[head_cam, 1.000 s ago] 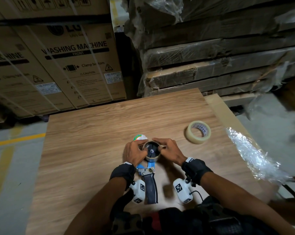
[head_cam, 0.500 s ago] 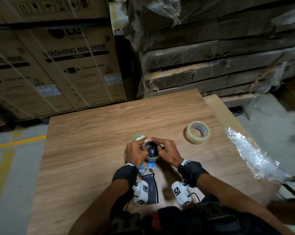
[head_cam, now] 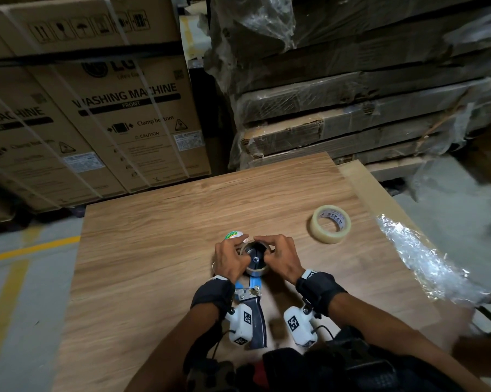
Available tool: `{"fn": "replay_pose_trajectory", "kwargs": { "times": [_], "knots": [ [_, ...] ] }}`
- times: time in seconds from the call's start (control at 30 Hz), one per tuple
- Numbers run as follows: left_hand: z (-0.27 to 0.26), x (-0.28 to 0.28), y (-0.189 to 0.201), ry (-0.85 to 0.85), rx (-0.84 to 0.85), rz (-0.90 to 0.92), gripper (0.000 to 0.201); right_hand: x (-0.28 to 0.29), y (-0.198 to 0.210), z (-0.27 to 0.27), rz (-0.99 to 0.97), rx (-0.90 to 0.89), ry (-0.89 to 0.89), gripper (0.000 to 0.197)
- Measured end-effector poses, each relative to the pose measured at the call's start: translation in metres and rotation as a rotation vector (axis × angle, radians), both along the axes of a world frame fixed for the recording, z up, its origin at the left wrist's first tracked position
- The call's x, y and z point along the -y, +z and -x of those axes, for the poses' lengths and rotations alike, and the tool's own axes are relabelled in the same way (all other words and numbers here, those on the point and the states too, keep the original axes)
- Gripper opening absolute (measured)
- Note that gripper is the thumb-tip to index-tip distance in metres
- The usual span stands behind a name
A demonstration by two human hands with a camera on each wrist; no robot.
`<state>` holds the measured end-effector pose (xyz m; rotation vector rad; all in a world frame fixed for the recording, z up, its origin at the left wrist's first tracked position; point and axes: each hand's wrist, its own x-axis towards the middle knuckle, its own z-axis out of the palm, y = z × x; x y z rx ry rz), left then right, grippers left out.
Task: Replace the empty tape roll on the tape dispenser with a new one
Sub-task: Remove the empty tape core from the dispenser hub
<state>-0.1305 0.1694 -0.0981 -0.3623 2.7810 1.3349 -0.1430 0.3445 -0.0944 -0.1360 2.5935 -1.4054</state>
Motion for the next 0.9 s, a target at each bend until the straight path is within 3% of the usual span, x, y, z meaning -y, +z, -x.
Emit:
{"fn": "replay_pose_trajectory", "kwargs": {
  "times": [0.27, 0.4, 0.67, 0.8, 0.9],
  "knots": [
    [-0.008, 0.002, 0.013, -0.122, -0.023, 0.052, 0.055, -0.008, 0.005, -0.002, -0.045, 0.036, 0.067, 0.06],
    [-0.01, -0.004, 0.006, -0.047, -0.004, 0.011, 0.059, -0.007, 0.003, -0.001, -0.053, 0.043, 0.031, 0.068],
    [0.003, 0.002, -0.018, -0.036, 0.052, 0.073, 0.059, 0.002, 0.013, -0.005, -0.085, -0.066, 0.022, 0.061],
    [-0.01, 0.003, 0.008, -0.085, 0.055, 0.045, 0.057, -0.002, 0.021, -0.012, -0.105, -0.114, 0.141, 0.056],
    [-0.022, 0.001, 0.024, -0.133, -0.049, 0.01, 0.055, -0.006, 0.018, -0.02, -0.07, -0.121, 0.264, 0.076]
  ]
}}
